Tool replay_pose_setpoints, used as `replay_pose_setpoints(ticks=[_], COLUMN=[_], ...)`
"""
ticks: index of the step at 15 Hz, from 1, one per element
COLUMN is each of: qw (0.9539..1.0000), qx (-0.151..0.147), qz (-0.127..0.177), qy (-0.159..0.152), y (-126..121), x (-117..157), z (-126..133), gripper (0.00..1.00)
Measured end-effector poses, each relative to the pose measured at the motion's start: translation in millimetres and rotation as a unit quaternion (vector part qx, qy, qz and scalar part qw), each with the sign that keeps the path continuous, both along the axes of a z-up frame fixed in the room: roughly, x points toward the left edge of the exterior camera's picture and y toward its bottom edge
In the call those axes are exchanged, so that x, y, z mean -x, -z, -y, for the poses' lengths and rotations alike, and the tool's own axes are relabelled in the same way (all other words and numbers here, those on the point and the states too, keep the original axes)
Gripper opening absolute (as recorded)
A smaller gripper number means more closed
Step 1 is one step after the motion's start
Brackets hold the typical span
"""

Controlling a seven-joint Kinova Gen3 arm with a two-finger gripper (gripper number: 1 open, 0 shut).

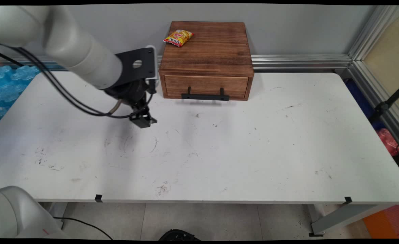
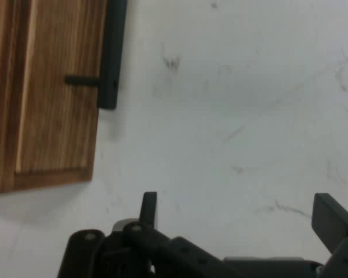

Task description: Open the drawer

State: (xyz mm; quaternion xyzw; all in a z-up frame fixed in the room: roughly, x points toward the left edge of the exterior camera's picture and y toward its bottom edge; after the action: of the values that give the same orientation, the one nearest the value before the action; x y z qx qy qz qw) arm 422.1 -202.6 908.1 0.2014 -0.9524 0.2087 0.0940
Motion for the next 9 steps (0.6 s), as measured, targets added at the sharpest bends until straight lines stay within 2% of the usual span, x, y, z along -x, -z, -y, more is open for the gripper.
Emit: replay_pose_setpoints(ticks=[4, 9], qw=[0.9998, 0.9996], qx=[0.014, 0.026], qz=[0.004, 0.001], qy=[0.012, 0.012], y=[8, 18], x=[9, 15], z=[35, 70], gripper=[1.0, 1.0])
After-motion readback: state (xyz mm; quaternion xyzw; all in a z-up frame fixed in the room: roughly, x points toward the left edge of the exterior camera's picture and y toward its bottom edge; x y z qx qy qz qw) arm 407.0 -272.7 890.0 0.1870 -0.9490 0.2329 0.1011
